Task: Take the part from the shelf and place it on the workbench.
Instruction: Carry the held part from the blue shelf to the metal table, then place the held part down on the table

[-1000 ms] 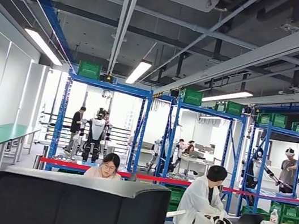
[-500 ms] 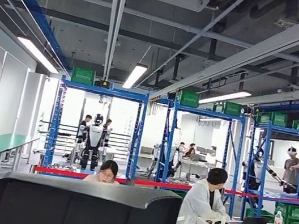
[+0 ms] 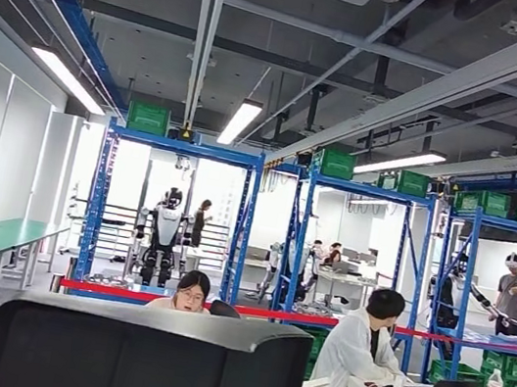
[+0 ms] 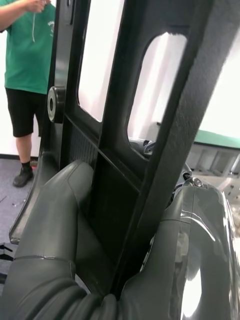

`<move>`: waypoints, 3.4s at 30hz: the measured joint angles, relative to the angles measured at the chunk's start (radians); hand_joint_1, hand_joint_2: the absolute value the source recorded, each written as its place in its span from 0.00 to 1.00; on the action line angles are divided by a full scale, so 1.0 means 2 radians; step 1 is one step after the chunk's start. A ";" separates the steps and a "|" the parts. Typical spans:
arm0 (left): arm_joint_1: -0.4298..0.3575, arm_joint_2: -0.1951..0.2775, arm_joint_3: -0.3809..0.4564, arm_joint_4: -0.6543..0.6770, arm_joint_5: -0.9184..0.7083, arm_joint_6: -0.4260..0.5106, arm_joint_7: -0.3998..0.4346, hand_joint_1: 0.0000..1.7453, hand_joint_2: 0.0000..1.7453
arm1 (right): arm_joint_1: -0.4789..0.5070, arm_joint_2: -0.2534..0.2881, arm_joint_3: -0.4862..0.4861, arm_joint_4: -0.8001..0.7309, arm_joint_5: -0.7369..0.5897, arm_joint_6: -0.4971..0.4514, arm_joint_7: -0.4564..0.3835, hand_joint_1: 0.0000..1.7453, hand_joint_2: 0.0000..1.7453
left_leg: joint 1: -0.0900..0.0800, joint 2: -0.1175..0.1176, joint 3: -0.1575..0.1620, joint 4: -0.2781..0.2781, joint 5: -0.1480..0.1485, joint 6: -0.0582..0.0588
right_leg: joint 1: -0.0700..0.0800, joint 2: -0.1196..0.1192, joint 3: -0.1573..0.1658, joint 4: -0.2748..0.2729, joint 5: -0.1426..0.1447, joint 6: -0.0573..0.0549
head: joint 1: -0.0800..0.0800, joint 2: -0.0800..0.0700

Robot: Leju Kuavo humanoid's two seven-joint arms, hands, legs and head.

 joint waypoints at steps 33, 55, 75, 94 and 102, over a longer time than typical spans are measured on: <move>-0.004 0.001 -0.004 0.001 -0.001 0.002 0.000 0.00 0.00 | 0.000 -0.002 -0.006 0.000 0.000 0.003 0.000 1.00 1.00 | 0.001 0.000 -0.006 0.005 0.006 0.000 | -0.004 0.003 -0.040 0.074 -0.037 0.009 | 0.001 0.000; -0.008 -0.003 -0.011 0.001 -0.002 0.004 -0.006 0.00 0.00 | -0.009 -0.001 -0.006 0.002 0.000 0.006 0.002 1.00 1.00 | 0.006 0.001 -0.006 0.006 0.007 -0.026 | 0.001 0.003 -0.018 -0.061 0.047 -0.014 | 0.000 0.000; -0.025 -0.008 -0.034 0.001 -0.024 -0.005 -0.004 0.00 0.00 | -0.186 0.043 0.032 0.145 0.082 -0.060 0.086 1.00 1.00 | 0.002 0.001 -0.001 -0.002 -0.001 -0.019 | 0.002 0.001 -0.029 -0.064 0.057 -0.016 | 0.000 0.000; -0.042 -0.021 -0.055 0.000 -0.041 -0.008 0.009 0.00 0.00 | -0.323 0.105 0.015 0.432 0.399 -0.301 0.179 1.00 1.00 | 0.007 0.002 -0.010 0.005 0.006 -0.010 | -0.002 0.000 -0.086 0.062 -0.007 0.004 | -0.001 0.000; -0.044 -0.025 -0.060 0.000 -0.048 -0.008 0.011 0.00 0.00 | -0.317 0.102 0.006 0.488 0.554 -0.402 0.244 1.00 1.00 | 0.002 0.001 -0.004 0.003 0.002 -0.008 | 0.011 0.000 -0.046 -0.048 0.061 -0.016 | -0.001 0.000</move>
